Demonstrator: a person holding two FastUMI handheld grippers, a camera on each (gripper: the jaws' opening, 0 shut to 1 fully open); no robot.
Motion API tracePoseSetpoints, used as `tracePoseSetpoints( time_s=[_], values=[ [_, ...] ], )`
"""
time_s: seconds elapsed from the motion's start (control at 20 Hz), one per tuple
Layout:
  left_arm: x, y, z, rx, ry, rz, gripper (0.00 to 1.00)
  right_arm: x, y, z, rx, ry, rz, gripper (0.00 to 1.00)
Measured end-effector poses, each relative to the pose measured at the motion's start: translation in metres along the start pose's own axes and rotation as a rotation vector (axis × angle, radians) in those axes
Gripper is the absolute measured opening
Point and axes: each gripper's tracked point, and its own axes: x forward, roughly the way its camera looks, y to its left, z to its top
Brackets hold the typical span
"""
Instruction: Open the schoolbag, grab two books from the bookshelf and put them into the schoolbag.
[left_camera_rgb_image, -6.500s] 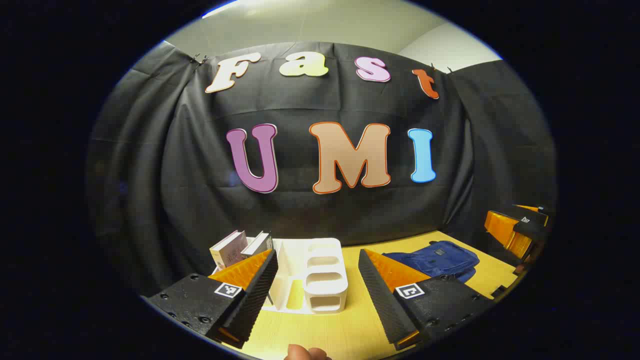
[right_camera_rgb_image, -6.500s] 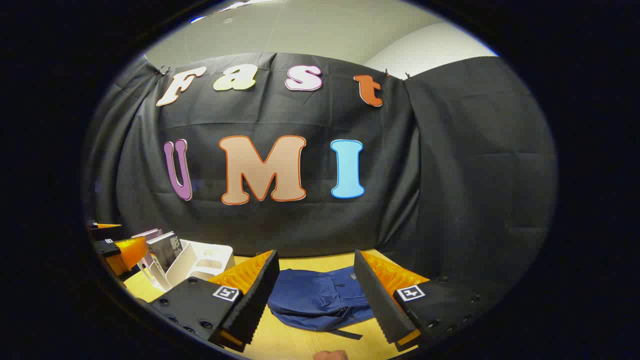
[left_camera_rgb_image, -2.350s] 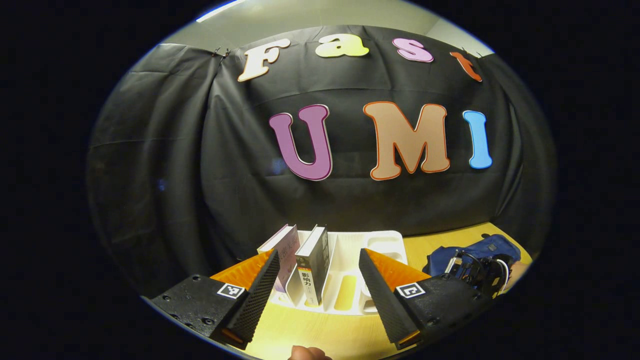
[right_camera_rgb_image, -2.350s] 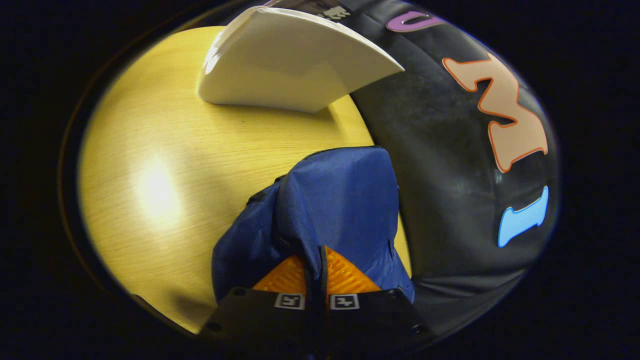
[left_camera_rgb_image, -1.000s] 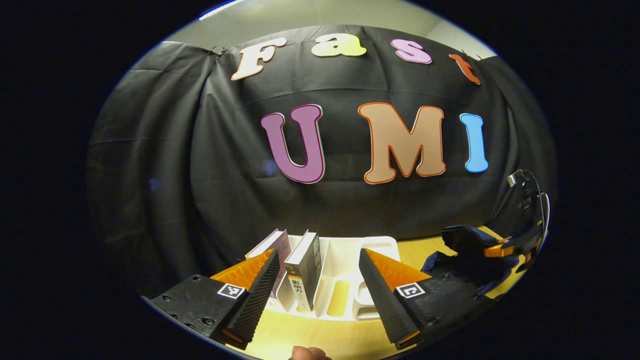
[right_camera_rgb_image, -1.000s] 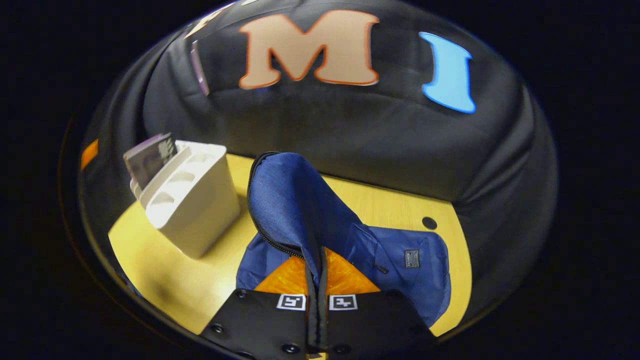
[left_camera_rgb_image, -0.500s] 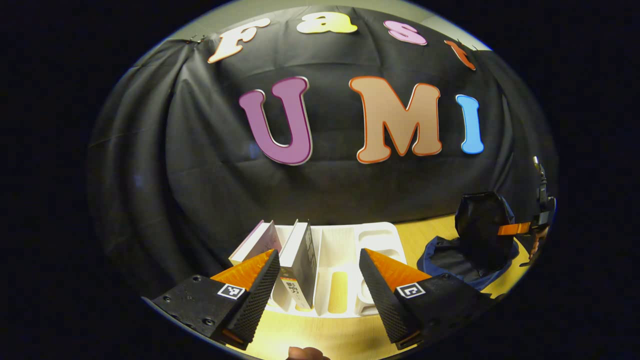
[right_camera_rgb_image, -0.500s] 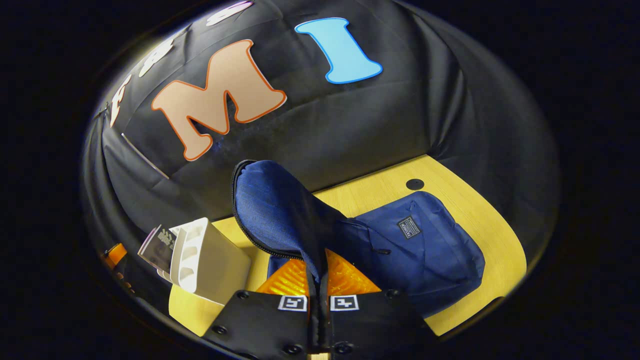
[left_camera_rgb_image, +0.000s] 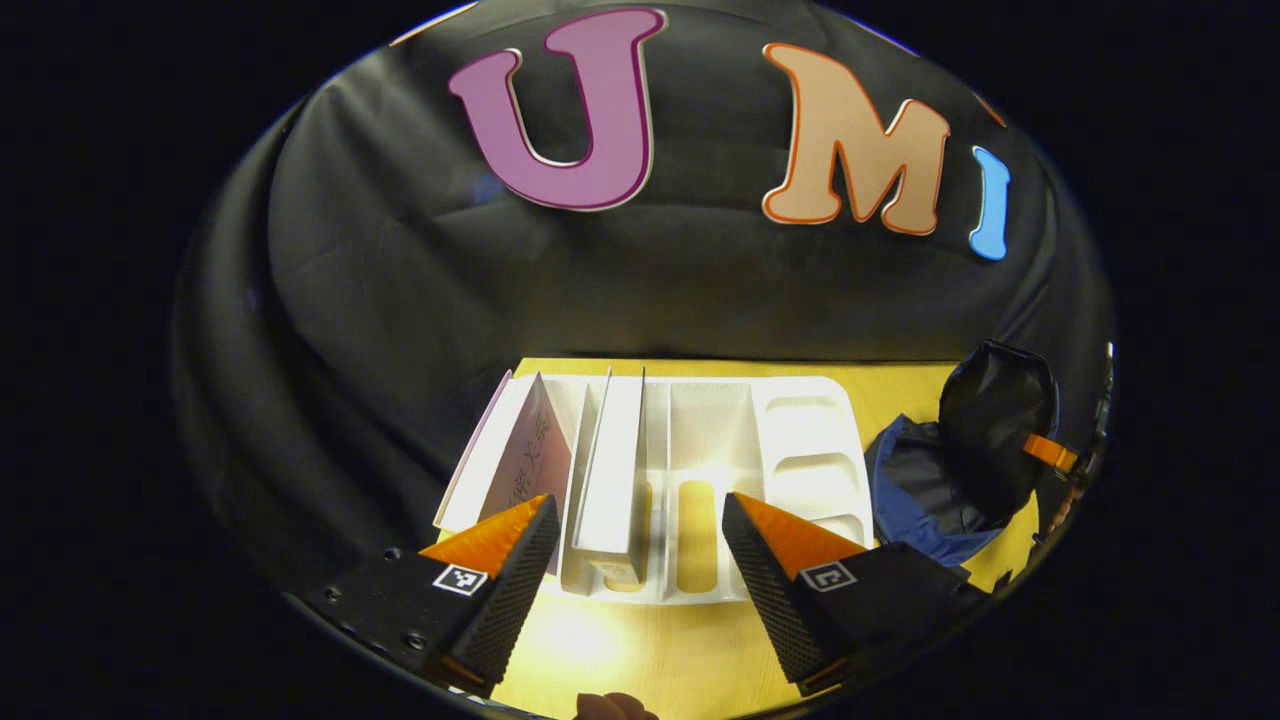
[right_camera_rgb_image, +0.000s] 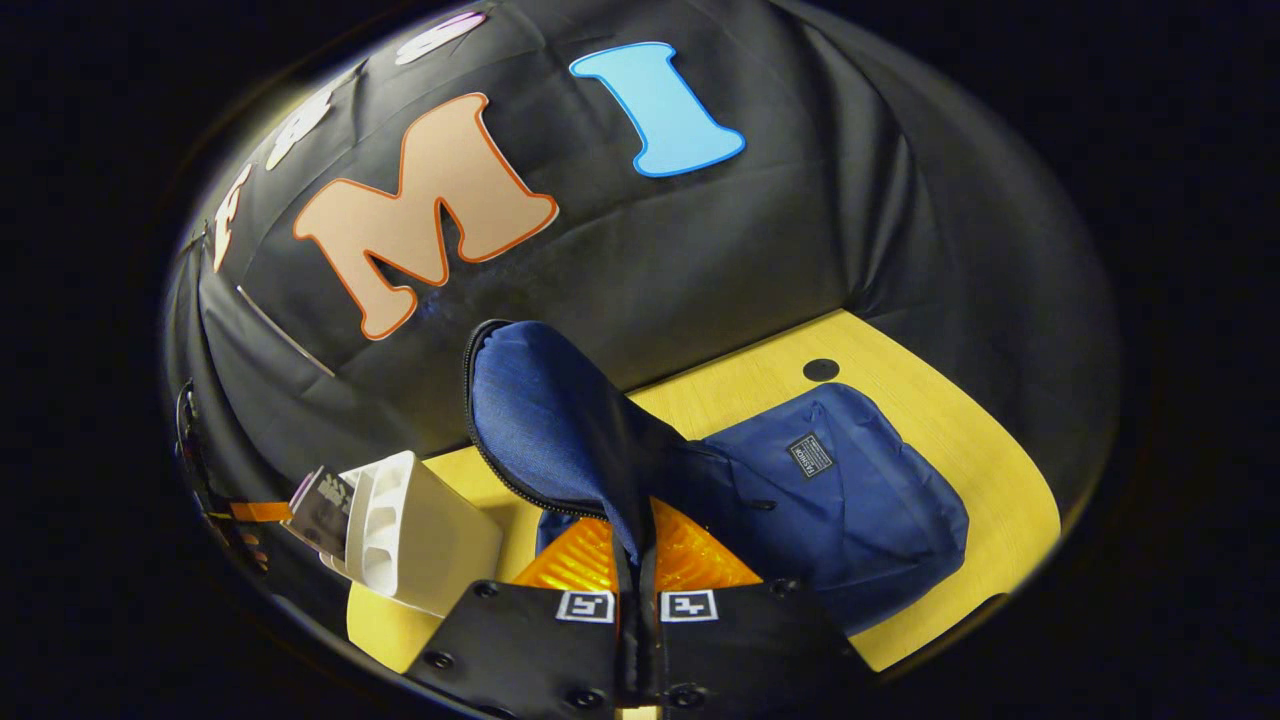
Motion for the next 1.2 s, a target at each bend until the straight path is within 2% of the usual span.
tracePoseSetpoints(
  time_s=[0.15, 0.6, 1.0, 1.05, 1.15, 1.2],
  values=[
    [0.018, 0.011, 0.008, 0.019, 0.055, 0.003, 0.97, -0.001, 0.000, 0.000, -0.001, 0.003, 0.001, 0.01],
    [0.057, 0.015, -0.011, 0.060, 0.258, 0.004, 0.96, -0.001, -0.001, 0.000, 0.014, 0.005, -0.006, 0.03],
    [0.081, 0.018, -0.026, 0.112, 0.349, 0.018, 0.86, -0.001, -0.002, 0.000, 0.006, 0.005, -0.017, 0.01],
    [0.082, 0.019, -0.028, 0.122, 0.372, 0.021, 0.85, -0.001, -0.003, 0.000, 0.006, 0.005, -0.019, 0.03],
    [0.082, 0.021, -0.031, 0.131, 0.402, 0.023, 0.67, -0.001, -0.003, -0.001, 0.008, 0.009, -0.022, 0.03],
    [0.085, 0.019, -0.035, 0.121, 0.419, 0.013, 0.48, -0.001, -0.003, -0.001, 0.010, 0.009, -0.023, 0.01]
  ],
)
